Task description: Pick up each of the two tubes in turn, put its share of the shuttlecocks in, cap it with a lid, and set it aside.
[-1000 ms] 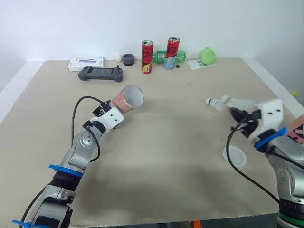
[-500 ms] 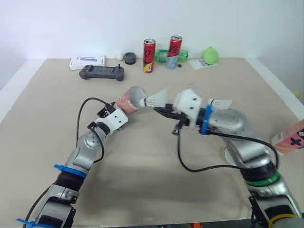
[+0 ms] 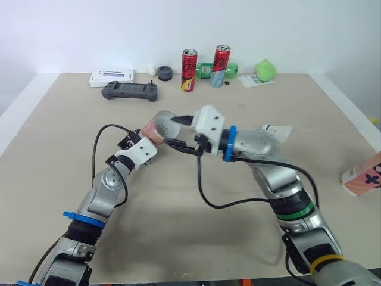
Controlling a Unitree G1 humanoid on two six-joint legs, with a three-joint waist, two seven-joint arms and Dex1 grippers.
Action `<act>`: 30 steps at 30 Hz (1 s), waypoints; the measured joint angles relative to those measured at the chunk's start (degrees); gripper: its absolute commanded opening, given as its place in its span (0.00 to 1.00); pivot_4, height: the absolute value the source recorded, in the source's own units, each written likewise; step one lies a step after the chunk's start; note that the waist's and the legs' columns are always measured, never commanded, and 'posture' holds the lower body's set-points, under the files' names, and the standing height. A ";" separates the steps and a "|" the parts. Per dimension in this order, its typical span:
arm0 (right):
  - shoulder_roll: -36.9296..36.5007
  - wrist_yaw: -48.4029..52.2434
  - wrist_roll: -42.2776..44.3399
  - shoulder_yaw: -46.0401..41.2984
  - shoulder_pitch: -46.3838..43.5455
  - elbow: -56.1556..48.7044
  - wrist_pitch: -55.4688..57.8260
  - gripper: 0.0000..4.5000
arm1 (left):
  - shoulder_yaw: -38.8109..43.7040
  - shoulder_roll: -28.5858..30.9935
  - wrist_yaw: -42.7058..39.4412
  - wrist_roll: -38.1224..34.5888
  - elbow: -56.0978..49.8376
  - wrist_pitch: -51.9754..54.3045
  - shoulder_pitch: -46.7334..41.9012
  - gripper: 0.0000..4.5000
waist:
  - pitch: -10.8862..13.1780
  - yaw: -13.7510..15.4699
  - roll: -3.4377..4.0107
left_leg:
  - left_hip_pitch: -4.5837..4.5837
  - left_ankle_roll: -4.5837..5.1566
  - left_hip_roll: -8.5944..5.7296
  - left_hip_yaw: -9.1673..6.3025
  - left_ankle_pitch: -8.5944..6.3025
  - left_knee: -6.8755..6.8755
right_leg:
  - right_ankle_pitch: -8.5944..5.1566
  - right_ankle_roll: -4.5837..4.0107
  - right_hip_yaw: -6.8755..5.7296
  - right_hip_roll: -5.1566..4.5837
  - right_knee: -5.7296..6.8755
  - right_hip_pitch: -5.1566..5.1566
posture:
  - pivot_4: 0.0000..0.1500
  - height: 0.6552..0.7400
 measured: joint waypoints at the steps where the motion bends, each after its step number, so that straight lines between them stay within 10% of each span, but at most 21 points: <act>1: -0.59 -2.41 0.34 -3.40 2.17 -0.61 0.69 0.98 | 0.09 0.08 0.00 0.00 0.00 0.13 0.14 0.80 | 0.00 0.04 0.00 | 0.00 0.00 -0.04 0.03 0.00 0.00 | 0.01 0.01 0.01 -0.05 0.00 -0.01 | 1.00 1.00; 11: -4.11 -25.98 -4.68 -26.31 11.84 9.12 10.85 0.98 | -0.08 -0.71 -0.18 -0.04 1.34 -0.03 -0.07 0.80 | 0.00 -0.13 0.02 | 0.16 -0.03 -0.01 0.17 0.07 -0.01 | 0.06 0.02 0.12 -0.01 0.02 0.04 | 1.00 1.00; 26: -1.33 -26.95 -4.94 -22.32 1.15 34.57 4.31 0.98 | -0.41 -0.62 -0.45 -0.03 2.49 -0.65 -1.15 0.80 | 0.01 -0.60 0.05 | 0.24 -0.01 -0.02 0.26 0.07 -0.04 | 0.07 0.10 0.23 0.00 0.00 0.10 | 1.00 1.00; 30: -1.41 -27.83 -5.76 -22.01 -2.88 42.51 0.38 0.71 | -0.37 -0.07 -0.43 -0.03 2.32 -0.54 -1.08 0.80 | 0.02 -0.60 0.05 | 0.25 -0.01 -0.02 0.25 0.07 -0.05 | 0.08 0.09 0.22 0.00 -0.01 0.10 | 1.00 1.00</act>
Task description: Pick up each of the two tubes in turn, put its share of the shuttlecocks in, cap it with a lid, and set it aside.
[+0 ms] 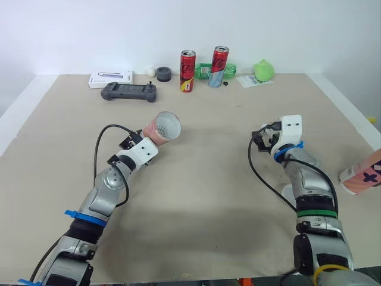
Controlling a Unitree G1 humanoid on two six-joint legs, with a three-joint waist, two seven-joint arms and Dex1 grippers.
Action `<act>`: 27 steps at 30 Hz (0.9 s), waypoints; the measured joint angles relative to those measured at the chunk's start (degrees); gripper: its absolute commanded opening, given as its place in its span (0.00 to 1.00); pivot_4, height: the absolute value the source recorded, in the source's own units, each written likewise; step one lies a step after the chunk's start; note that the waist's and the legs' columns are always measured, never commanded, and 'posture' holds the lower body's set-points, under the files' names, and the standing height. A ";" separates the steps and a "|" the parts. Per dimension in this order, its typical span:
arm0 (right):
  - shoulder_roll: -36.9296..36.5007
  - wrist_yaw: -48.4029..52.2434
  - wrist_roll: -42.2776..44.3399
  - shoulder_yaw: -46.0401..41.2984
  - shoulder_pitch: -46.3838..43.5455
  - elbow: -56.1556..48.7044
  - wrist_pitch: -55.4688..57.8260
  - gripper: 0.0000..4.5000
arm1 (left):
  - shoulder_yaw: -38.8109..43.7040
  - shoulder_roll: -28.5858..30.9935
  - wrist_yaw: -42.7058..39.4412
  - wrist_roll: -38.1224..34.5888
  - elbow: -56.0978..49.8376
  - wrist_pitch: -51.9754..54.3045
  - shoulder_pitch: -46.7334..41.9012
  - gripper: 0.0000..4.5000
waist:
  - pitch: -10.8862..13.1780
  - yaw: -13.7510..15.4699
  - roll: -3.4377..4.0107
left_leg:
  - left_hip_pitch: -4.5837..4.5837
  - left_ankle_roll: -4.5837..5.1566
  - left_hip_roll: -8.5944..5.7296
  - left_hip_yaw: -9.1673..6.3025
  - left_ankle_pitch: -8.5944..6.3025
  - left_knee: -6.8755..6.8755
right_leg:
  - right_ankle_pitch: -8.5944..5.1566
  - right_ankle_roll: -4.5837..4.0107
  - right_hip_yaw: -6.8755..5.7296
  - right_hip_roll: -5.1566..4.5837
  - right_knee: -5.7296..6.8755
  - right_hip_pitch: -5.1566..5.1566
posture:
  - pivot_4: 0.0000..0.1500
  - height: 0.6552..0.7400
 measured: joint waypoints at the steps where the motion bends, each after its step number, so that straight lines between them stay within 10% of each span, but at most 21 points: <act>1: -0.18 -0.75 -0.34 0.00 -0.98 2.16 -0.91 0.62 | 0.03 0.07 0.02 0.00 -0.09 0.05 -0.01 0.80 | 0.00 0.00 0.00 | 0.00 0.00 0.00 0.00 0.00 0.00 | 0.00 0.00 0.00 0.00 0.00 0.01 | 1.00 1.00; 7: -1.17 -1.87 -1.23 0.00 -3.11 8.72 -5.16 0.02 | 0.06 0.15 0.08 0.01 -0.13 0.17 -0.02 0.80 | 0.00 -0.01 0.00 | 0.00 0.00 0.00 0.00 0.00 -0.01 | -0.01 0.00 0.01 0.00 0.00 0.00 | 1.00 1.00; 11: -1.48 1.83 -0.16 0.08 -2.50 6.58 -7.74 0.02 | 0.07 0.27 0.09 0.00 -0.11 0.15 -0.19 0.80 | 0.02 -0.05 0.04 | 0.00 0.00 0.00 0.01 0.00 -0.01 | -0.01 0.01 0.02 0.01 0.00 -0.02 | 1.00 1.00; 20: -9.14 36.70 13.21 16.09 -0.49 -34.79 -0.54 0.02 | -0.17 0.27 -0.53 -0.01 0.61 -0.18 -1.50 0.80 | 0.05 -0.02 0.10 | 0.01 0.01 0.04 -0.07 -0.02 0.04 | -0.01 -0.01 -0.04 0.06 0.02 0.01 | 1.00 1.00; 27: -5.53 38.44 5.68 27.70 -6.49 -35.92 -1.22 0.02 | -0.88 -0.24 -0.63 0.00 2.30 -0.33 -2.27 0.80 | 0.04 0.02 0.08 | -0.04 -0.01 0.04 -0.04 0.01 0.07 | 0.03 -0.02 -0.04 0.06 0.02 -0.06 | 1.00 1.00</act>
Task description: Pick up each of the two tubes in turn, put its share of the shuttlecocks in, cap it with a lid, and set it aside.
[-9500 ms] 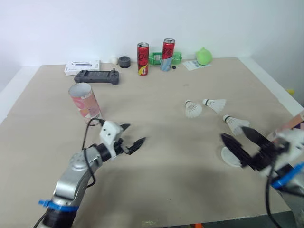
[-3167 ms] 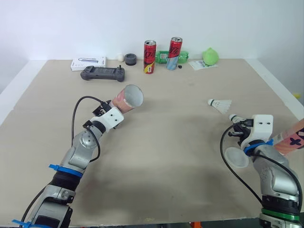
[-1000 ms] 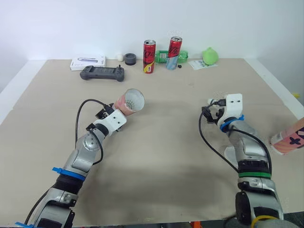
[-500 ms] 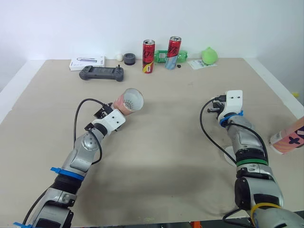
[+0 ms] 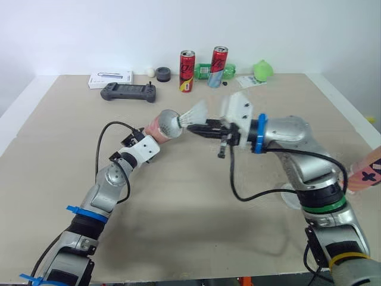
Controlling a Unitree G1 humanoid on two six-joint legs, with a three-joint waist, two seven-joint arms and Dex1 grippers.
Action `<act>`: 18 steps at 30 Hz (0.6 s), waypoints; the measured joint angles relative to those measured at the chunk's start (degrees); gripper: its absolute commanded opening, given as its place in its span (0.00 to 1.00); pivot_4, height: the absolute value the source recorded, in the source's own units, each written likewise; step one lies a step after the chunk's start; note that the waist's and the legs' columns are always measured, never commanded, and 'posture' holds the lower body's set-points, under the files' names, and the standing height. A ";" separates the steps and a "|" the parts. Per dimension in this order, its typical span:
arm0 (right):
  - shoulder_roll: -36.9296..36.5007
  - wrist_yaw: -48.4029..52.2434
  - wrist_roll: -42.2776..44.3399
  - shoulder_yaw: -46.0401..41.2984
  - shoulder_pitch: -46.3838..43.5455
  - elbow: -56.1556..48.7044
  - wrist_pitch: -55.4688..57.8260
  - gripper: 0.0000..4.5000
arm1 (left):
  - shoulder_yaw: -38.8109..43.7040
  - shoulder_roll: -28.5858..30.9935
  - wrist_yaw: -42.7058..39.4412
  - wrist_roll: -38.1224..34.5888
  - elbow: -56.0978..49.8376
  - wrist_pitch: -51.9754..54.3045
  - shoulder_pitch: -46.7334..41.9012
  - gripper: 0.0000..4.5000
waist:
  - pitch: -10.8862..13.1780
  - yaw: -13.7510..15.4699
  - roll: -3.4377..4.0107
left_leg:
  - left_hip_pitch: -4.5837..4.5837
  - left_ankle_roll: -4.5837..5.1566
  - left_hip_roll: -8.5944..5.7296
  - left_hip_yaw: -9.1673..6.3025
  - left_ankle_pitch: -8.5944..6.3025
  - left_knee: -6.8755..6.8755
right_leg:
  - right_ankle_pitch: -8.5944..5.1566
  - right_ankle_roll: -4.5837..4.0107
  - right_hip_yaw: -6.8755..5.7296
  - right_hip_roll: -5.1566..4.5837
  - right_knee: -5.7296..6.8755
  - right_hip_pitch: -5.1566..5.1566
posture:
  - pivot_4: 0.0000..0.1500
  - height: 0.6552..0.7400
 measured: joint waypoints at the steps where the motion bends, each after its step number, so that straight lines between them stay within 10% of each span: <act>1: 1.31 -1.29 -2.98 2.02 -1.55 2.37 -1.41 0.02 | -0.11 -0.23 0.01 0.00 -0.04 -0.06 -0.14 0.80 | 0.00 -0.02 0.00 | -0.02 0.00 0.00 0.01 0.00 -0.02 | 0.00 -0.01 0.00 0.00 0.00 -0.03 | 1.00 1.00; 4: 3.33 -2.67 -7.25 4.50 -3.39 6.18 -3.68 0.02 | -0.24 -0.47 0.02 0.00 -0.07 -0.06 -0.14 0.80 | 0.00 0.04 0.00 | -0.11 0.00 0.00 -0.01 0.00 -0.03 | -0.03 -0.02 -0.01 0.00 0.00 -0.09 | 1.00 1.00; 12: 4.90 1.41 -2.46 1.85 -4.66 4.32 1.22 0.64 | -0.19 -0.47 0.21 0.00 -0.49 0.10 0.31 0.80 | 0.00 0.13 0.00 | -0.31 0.00 -0.01 -0.05 -0.02 -0.03 | -0.03 -0.04 -0.04 -0.03 0.01 -0.24 | 1.00 1.00; 14: 4.04 3.40 0.52 0.38 -6.54 3.02 4.43 0.64 | -0.19 -0.47 0.22 0.00 -0.49 0.14 0.32 0.80 | 0.00 0.12 0.01 | -0.30 0.01 0.00 -0.05 -0.01 -0.02 | -0.02 -0.04 -0.04 -0.02 0.03 -0.25 | 1.00 1.00; 18: -0.41 7.48 2.48 -1.60 -13.20 2.45 7.18 0.24 | -0.20 -0.51 0.19 0.00 -0.47 0.15 0.32 0.80 | 0.00 0.11 0.01 | -0.25 0.01 0.01 -0.05 0.00 -0.01 | -0.01 -0.06 -0.07 -0.01 0.04 -0.24 | 1.00 1.00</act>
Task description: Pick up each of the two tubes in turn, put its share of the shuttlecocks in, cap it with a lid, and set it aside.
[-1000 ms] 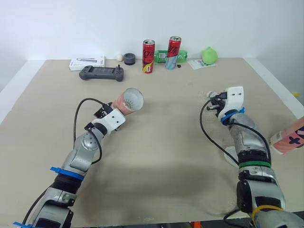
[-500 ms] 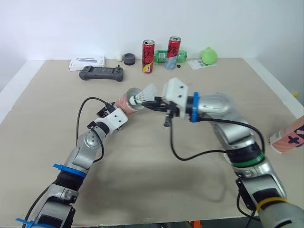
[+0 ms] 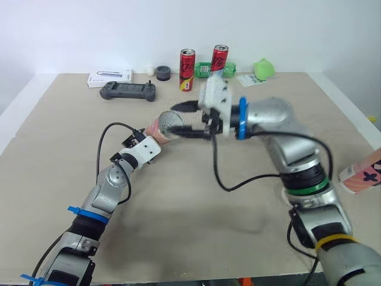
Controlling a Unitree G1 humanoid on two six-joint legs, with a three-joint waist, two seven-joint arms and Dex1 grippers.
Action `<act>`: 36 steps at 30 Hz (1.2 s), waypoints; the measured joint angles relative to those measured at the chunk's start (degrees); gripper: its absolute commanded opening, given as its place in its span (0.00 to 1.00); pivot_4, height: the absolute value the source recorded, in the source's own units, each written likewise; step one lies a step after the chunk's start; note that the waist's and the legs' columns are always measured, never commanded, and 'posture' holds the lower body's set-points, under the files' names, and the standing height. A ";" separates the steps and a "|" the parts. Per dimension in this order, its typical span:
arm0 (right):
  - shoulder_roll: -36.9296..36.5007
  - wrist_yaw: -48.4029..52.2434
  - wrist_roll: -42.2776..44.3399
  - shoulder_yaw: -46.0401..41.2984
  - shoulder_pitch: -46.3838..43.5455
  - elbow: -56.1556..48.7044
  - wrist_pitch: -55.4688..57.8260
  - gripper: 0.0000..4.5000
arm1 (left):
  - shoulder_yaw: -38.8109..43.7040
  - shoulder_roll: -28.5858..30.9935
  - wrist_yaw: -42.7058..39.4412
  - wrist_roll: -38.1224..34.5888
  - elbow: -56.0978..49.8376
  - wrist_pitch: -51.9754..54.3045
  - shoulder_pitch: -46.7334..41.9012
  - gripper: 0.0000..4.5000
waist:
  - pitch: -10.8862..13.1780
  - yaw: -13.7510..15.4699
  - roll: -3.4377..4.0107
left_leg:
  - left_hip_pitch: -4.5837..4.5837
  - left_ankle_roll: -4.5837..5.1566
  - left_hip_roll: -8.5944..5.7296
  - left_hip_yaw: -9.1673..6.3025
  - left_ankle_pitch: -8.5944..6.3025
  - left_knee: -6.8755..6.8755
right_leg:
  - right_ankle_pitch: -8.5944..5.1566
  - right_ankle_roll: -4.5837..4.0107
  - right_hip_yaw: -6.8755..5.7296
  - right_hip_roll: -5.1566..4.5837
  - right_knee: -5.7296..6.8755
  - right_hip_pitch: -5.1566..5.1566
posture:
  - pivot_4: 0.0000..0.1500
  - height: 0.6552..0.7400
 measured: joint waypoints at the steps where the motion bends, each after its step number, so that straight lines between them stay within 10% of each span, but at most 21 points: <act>1: -1.01 1.06 -0.64 0.40 -0.98 0.11 -0.12 0.12 | 0.00 -0.01 -0.02 0.00 0.01 0.00 0.00 0.80 | 0.00 -0.01 0.00 | 0.00 0.00 0.00 0.00 0.00 -0.01 | -0.01 -0.01 0.00 0.00 0.00 0.00 | 1.00 1.00; 19: 12.37 -1.61 -27.94 19.22 -11.08 31.19 -20.24 0.01 | -0.76 0.14 -0.72 2.59 -1.18 2.27 -0.55 0.80 | -0.01 -0.17 -0.01 | -0.06 -0.01 0.03 0.08 0.00 -0.05 | 0.00 -0.09 0.04 0.04 0.09 -0.20 | 1.00 1.00; 36: 13.08 1.14 -31.66 16.65 -9.86 29.61 -22.28 0.01 | -0.92 0.52 -1.86 4.40 -2.36 3.03 -0.55 0.80 | -0.01 -0.08 -0.01 | -0.07 -0.08 0.05 0.01 0.07 -0.04 | -0.06 -0.19 0.04 0.09 0.42 -0.27 | 1.00 1.00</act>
